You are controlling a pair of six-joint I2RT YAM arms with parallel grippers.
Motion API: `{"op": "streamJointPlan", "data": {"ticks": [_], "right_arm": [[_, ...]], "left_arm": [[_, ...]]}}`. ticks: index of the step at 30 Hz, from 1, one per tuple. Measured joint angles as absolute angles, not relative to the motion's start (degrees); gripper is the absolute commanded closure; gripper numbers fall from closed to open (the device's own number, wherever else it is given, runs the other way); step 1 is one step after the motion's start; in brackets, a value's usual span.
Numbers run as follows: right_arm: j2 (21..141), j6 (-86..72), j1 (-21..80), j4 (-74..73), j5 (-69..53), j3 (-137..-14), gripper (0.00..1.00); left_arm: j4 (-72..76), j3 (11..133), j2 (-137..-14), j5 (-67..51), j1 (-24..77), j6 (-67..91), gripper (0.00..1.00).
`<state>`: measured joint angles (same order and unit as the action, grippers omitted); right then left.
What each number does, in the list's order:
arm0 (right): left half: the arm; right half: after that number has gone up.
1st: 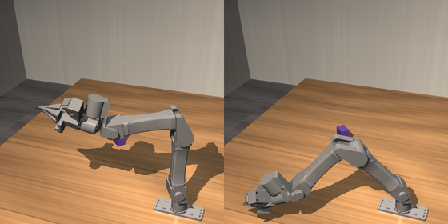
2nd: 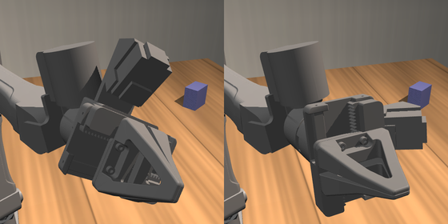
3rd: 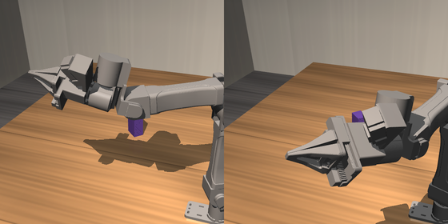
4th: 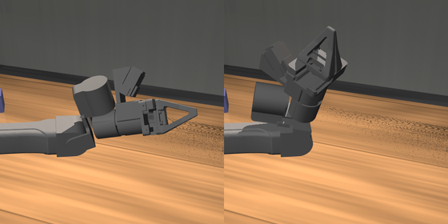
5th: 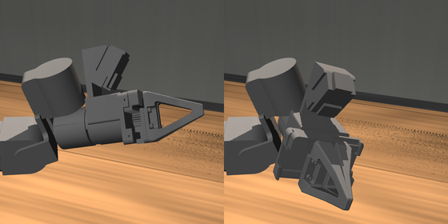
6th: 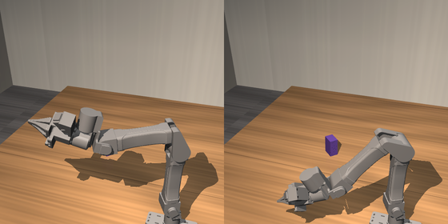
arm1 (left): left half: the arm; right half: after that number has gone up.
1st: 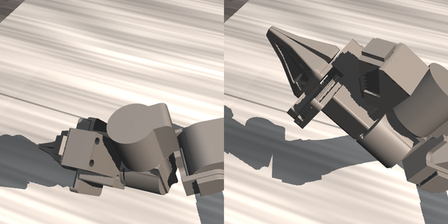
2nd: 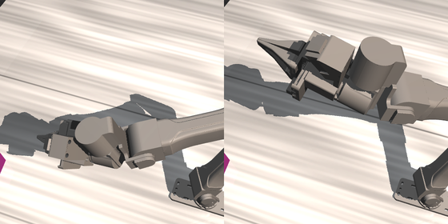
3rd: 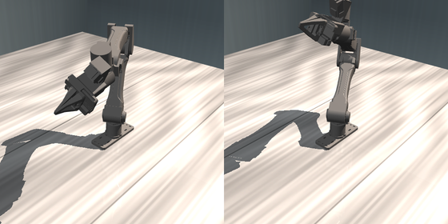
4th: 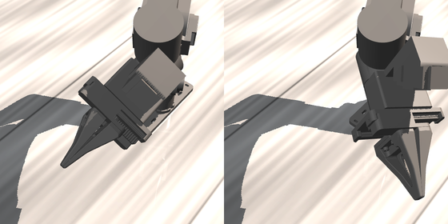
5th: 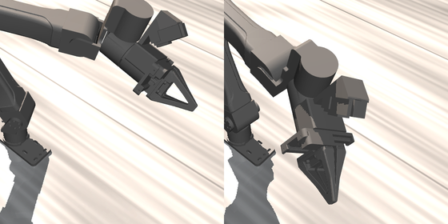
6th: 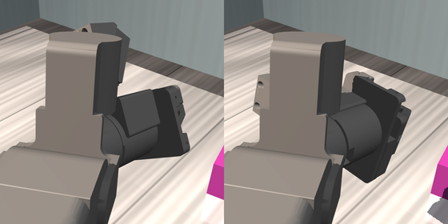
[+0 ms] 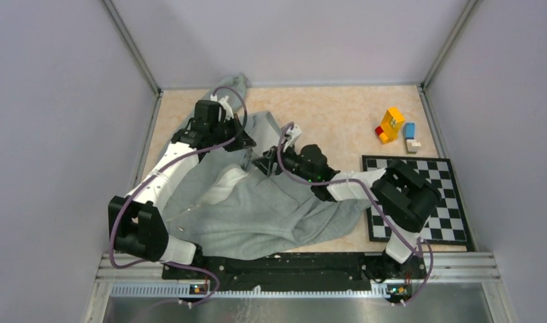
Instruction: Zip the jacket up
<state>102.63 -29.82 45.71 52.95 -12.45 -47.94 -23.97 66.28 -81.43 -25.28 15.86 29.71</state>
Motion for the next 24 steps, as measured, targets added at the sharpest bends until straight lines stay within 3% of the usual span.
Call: {"op": "streamJointPlan", "data": {"ticks": [7,19,21,23,24], "right_arm": [[97.8,-9.4,57.8,41.4,8.2,-51.4,0.40],[101.9,10.5,63.3,36.8,28.7,-58.8,0.50],[102.8,11.5,63.4,37.3,29.3,-59.3,0.59],[103.9,12.3,63.4,38.0,29.9,-59.9,0.79],[104.4,12.5,63.4,38.3,30.0,-60.2,0.88]], "left_arm": [[-31.0,70.2,-81.4,-20.9,15.9,35.3,1.00],[-35.8,72.4,-81.4,-19.0,15.9,38.1,1.00],[-35.9,72.4,-81.4,-19.0,15.9,38.2,1.00],[-35.9,72.4,-81.4,-19.2,15.9,38.2,1.00],[-35.9,72.4,-81.4,-19.3,15.9,38.1,0.93]]}}
